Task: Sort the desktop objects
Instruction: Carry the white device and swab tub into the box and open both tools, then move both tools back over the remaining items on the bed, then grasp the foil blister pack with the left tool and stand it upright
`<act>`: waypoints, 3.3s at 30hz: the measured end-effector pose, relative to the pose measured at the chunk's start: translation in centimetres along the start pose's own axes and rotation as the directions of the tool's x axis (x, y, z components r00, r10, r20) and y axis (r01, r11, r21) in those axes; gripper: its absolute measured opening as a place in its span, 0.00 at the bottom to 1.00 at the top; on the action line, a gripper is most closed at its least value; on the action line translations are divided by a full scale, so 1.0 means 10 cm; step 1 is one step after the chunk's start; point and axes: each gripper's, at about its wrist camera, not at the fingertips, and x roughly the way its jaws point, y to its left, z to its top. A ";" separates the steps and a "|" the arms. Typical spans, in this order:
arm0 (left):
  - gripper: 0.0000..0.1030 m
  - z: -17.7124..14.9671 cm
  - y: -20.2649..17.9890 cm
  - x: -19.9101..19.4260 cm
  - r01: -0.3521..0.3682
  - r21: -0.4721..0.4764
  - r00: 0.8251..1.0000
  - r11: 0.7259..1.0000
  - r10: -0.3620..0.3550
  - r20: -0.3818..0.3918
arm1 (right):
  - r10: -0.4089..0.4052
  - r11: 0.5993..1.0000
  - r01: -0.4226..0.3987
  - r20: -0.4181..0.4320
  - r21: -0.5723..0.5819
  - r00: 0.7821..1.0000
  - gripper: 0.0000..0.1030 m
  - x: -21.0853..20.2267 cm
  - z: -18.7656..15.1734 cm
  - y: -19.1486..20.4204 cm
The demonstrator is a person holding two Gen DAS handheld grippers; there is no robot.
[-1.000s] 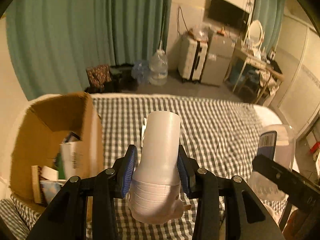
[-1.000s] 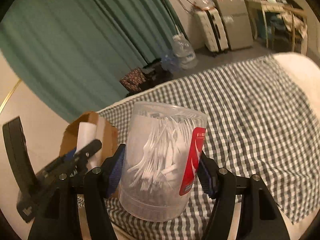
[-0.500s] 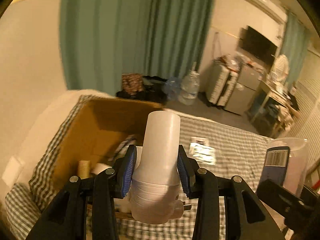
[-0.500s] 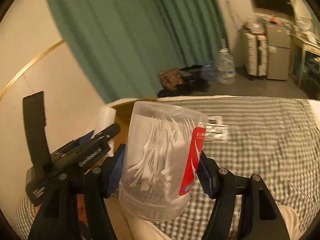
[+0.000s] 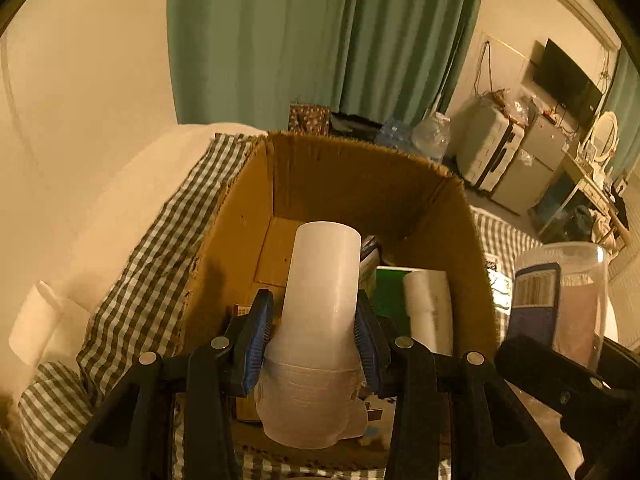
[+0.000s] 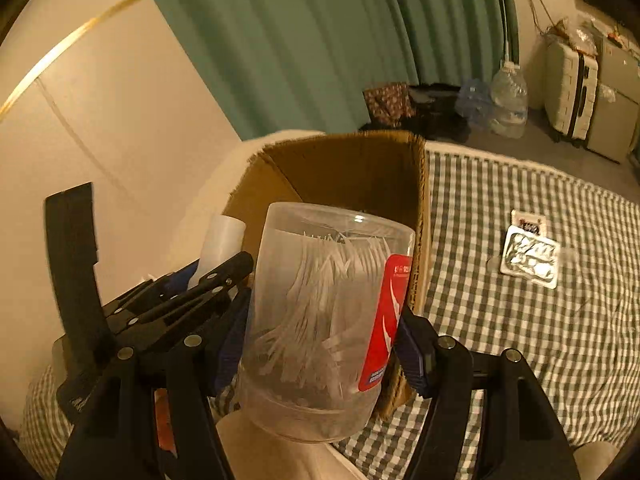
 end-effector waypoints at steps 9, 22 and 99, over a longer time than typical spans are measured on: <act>0.90 -0.03 -0.02 -0.05 -0.042 -0.006 0.999 0.999 0.042 0.019 | 0.073 0.995 -0.081 0.118 0.065 0.990 0.66 -0.18 0.09 -0.15; 0.99 -0.23 -1.10 -0.63 0.040 0.107 0.994 0.993 -0.050 0.095 | -0.133 0.982 0.085 0.294 0.170 0.946 0.69 -1.32 -0.18 -0.96; 0.09 -0.39 -2.39 1.33 -0.090 0.379 0.992 0.921 0.115 -0.045 | -0.184 0.920 0.135 0.100 0.369 0.978 0.85 0.12 -0.31 -3.38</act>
